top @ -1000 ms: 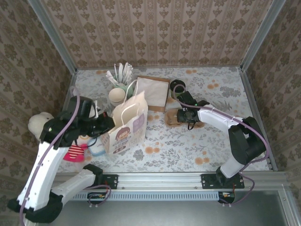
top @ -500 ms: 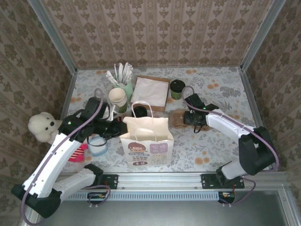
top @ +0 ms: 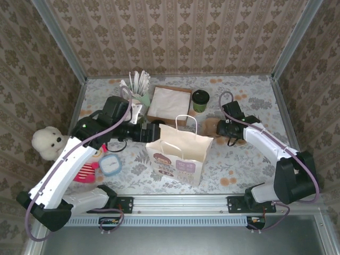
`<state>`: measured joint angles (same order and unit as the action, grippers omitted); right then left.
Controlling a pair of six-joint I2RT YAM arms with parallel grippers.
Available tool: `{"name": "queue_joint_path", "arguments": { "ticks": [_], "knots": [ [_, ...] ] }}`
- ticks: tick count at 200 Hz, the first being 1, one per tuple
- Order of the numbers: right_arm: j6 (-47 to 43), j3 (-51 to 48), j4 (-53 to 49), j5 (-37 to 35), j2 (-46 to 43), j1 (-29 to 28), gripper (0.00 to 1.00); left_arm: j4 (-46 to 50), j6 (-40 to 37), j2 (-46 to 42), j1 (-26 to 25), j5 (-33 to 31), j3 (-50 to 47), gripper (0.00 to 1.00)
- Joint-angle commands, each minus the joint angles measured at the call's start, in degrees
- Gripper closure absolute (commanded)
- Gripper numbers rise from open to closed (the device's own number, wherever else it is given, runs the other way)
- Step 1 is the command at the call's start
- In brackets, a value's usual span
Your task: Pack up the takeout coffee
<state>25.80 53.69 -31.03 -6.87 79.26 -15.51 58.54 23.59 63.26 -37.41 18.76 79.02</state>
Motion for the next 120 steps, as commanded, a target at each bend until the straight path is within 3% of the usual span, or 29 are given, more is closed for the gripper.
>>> {"name": "queue_joint_path", "arguments": {
  "ticks": [1, 54, 90, 120],
  "knots": [
    [-0.9, 2.1, 2.3, 2.3, -1.7, 0.2, 0.53, -0.2, -22.3, 2.4, 0.2, -3.1, 5.1, 0.01],
    [1.0, 2.3, 3.1, 1.7, -3.7, 0.2, 0.52, -8.8, -61.8, 10.8, -1.4, 5.0, 6.0, 0.02],
    [0.7, 2.2, 1.3, 0.2, -6.5, 0.2, 0.52, -8.5, -70.8, 17.5, -1.2, 11.7, 10.5, 0.09],
    [0.7, 2.0, 0.6, -0.3, -7.7, 0.1, 0.52, 5.9, -78.1, 24.5, 0.9, 26.4, 19.1, 0.16]
  ]
}}
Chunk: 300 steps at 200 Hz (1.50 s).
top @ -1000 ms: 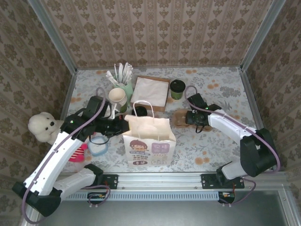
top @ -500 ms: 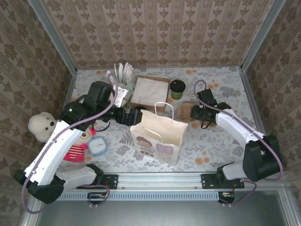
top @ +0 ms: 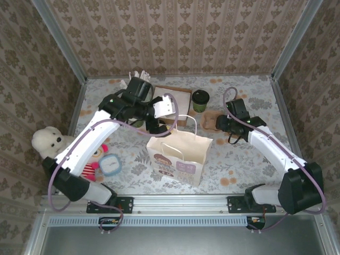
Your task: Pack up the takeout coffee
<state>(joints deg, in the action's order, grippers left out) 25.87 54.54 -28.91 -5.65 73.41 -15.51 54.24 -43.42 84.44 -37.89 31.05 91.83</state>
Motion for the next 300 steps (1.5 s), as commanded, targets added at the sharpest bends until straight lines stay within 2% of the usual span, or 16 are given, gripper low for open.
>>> {"name": "queue_joint_path", "arguments": {
  "ticks": [1, 26, 61, 81, 112, 155, 196, 231, 262, 300],
  "knots": [
    [0.7, 1.2, -1.6, -1.6, -1.9, 0.2, 0.52, 10.3, -10.9, 3.5, 1.4, 14.2, 6.4, 0.16],
    [0.9, 1.1, -1.5, -1.8, -2.8, 0.2, 0.52, 11.6, -12.1, 5.7, 0.9, 12.3, 7.0, 0.23],
    [0.8, 1.6, -1.5, -1.9, -2.7, 0.2, 0.52, 11.7, -13.2, 6.0, -0.3, 13.8, 6.6, 0.3],
    [1.1, 1.9, -1.6, -1.5, -2.4, 0.1, 0.52, 6.7, -11.2, 5.3, -0.9, 12.4, 4.3, 0.49],
    [1.1, 2.7, -1.5, -0.9, -2.6, 0.2, 0.53, 2.2, -9.3, 4.8, -0.9, 9.6, 1.7, 0.66],
    [-0.7, 3.9, -4.5, -0.6, -4.3, 0.2, 0.54, -5.3, -2.9, 1.7, -0.2, 6.9, -2.7, 1.0],
    [-2.4, 5.4, -7.6, 0.6, -5.0, 0.2, 0.55, -15.2, 12.3, -4.4, -0.5, 0.8, -10.4, 1.0],
    [-3.9, 7.2, -10.4, 0.1, -4.9, 0.2, 0.55, -18.8, 24.9, -9.4, -1.9, -9.5, -14.8, 1.0],
    [-5.1, 8.9, -12.2, 0.9, -4.2, 0.2, 0.56, -16.1, 35.9, -10.2, -2.4, -16.4, -13.7, 1.0],
    [-5.8, 10.6, -12.9, 1.4, -3.2, 0.1, 0.56, -14.3, 44.3, -9.8, -2.5, -21.3, -13.6, 1.0]
  ]
}}
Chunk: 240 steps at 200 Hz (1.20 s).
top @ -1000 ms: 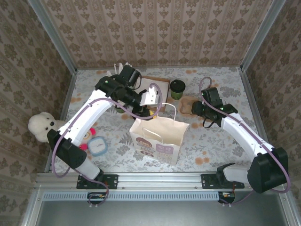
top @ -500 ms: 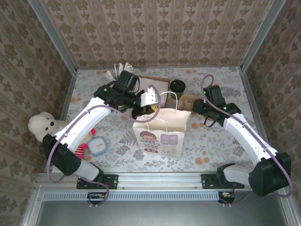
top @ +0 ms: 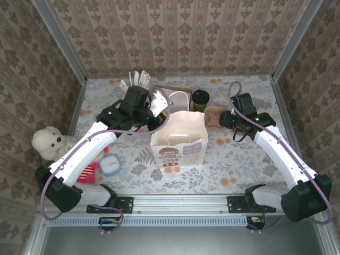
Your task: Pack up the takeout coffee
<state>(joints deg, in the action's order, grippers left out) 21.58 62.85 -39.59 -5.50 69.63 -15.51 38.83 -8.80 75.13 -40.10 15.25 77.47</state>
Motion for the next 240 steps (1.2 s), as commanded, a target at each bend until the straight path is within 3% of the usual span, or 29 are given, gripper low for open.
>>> {"name": "queue_joint_path", "arguments": {
  "ticks": [1, 63, 116, 154, 188, 240],
  "knots": [
    [-1.5, 2.3, -2.2, 1.3, 0.6, 0.1, 0.56, 1.2, 9.8, -0.4, -0.3, -5.5, 0.8, 1.0],
    [-1.4, 3.2, -2.4, 2.3, 0.3, 0.1, 0.57, 3.7, 17.1, 0.7, -0.3, -9.8, 2.2, 1.0],
    [-1.3, 3.5, -2.3, 3.1, 0.1, 0.0, 0.57, 4.0, 17.1, 1.5, -0.3, -5.4, 2.0, 0.97],
    [-1.4, 3.6, -2.7, 3.4, -0.4, 0.0, 0.57, 2.8, 14.3, -1.1, 0.3, -1.4, 1.2, 0.65],
    [-1.6, 3.7, -2.9, 3.4, -1.1, 0.0, 0.58, 1.0, 11.8, -4.8, 2.2, 4.3, -0.7, 0.43],
    [-2.4, 8.2, -4.7, 6.3, -0.3, 0.1, 0.59, -3.5, 14.3, -5.2, 6.4, 9.2, 1.1, 0.22]
  ]
}}
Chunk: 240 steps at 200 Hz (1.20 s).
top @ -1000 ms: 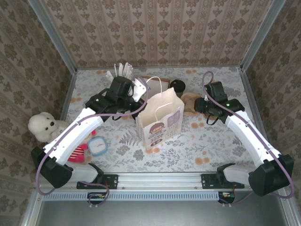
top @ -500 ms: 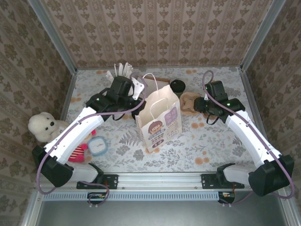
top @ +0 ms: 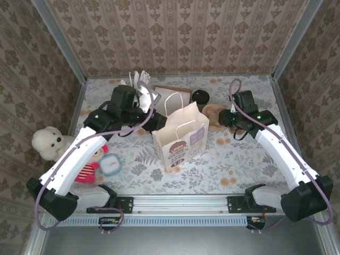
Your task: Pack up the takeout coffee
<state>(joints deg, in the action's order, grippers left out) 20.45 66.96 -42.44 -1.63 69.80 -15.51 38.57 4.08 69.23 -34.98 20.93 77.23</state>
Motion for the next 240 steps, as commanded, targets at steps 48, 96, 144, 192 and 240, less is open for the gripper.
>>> {"name": "queue_joint_path", "arguments": {
  "ticks": [48, 96, 144, 192, 240],
  "knots": [
    [-0.4, 14.9, -7.8, 3.2, 1.8, 0.6, 0.59, -1.9, 0.9, 7.5, 1.3, 6.2, 6.6, 0.2],
    [0.1, 24.3, -10.9, 4.4, 3.1, 0.9, 0.59, -4.3, 0.6, 9.5, 2.6, 8.6, 8.4, 0.24],
    [1.9, 30.8, -11.1, 11.6, 3.9, 0.7, 0.59, -5.6, 1.9, 8.6, 3.9, 10.2, 9.1, 0.37],
    [3.5, 33.7, -8.6, 17.2, 3.6, -2.7, 0.61, -5.4, 2.6, 9.1, 4.2, 11.4, 9.0, 0.74],
    [4.4, 34.5, -3.8, 24.1, 3.7, -7.7, 0.61, -5.6, 4.0, 10.1, 4.3, 12.0, 9.2, 1.0]
  ]
}}
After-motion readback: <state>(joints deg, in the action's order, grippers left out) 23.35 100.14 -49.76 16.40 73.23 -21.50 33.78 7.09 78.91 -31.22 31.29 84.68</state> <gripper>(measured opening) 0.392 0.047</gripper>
